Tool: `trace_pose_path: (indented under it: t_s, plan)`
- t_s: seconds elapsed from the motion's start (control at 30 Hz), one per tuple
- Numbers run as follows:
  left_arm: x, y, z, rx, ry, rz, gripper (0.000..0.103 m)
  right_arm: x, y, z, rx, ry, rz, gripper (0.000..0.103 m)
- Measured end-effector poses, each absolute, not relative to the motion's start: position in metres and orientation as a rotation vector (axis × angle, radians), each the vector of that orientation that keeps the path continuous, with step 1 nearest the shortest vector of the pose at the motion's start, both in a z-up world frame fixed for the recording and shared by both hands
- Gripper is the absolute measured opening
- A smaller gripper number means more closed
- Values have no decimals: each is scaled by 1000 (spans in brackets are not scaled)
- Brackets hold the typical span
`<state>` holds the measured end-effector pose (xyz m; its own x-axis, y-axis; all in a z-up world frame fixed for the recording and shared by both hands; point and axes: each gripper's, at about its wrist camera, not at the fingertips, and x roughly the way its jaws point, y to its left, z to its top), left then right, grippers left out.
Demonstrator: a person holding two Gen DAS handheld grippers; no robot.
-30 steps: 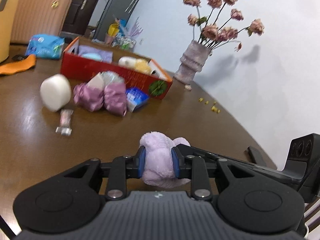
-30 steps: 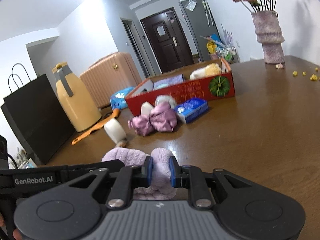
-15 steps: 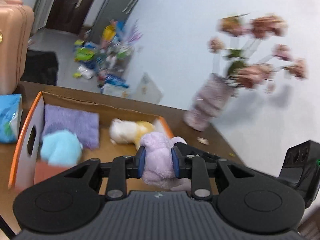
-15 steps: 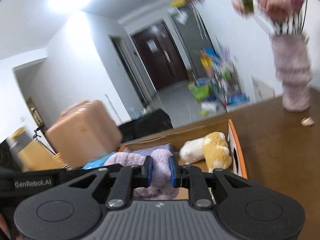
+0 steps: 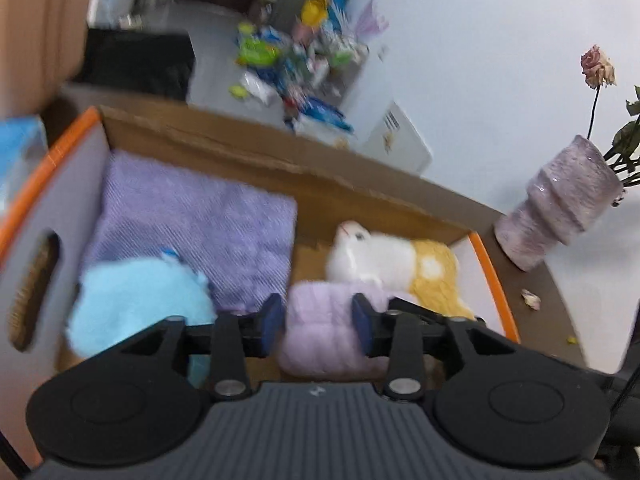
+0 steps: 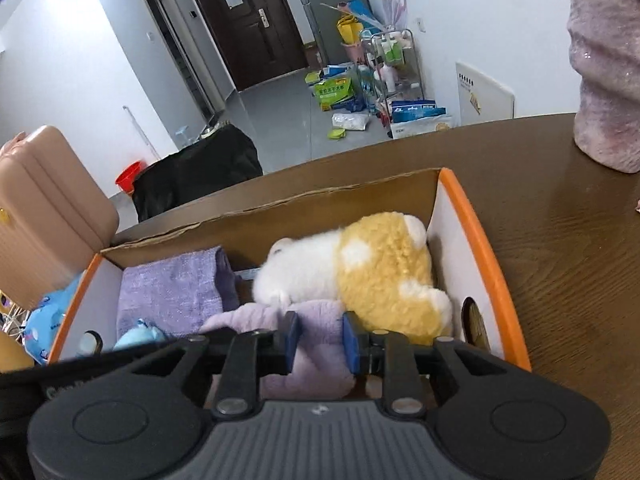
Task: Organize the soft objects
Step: 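Carry the lilac towel roll with the left tool and release it in the box, then move the open left tool back to the pink satin bow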
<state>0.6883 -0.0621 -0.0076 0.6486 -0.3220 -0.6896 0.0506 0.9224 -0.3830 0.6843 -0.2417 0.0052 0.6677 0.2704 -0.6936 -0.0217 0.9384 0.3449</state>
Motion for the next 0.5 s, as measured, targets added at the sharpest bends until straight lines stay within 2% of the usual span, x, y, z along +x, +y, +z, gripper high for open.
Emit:
trace_pose_path:
  t_s: [0.1,0.17,0.23,0.37,0.4,0.43,0.5]
  plan:
    - [677,-58,8,-322,803,-211,53,675,-249,14,331,802,185,36]
    - [663,-53,23,-297,774,-204,57,662,-252,28,335,767,209,50]
    - [639,-48,42,-267,718,-219,64,643,-256,46,333,731,242,57]
    - [584,-33,76,-226,622,-264,72,599,-261,86,289,651,288,57]
    - [567,-28,84,-216,603,-278,79,584,-262,95,279,626,299,59]
    - [553,-25,90,-211,590,-289,86,570,-264,105,272,600,311,63]
    - [518,-14,101,-213,551,-310,89,535,-270,116,273,545,336,75]
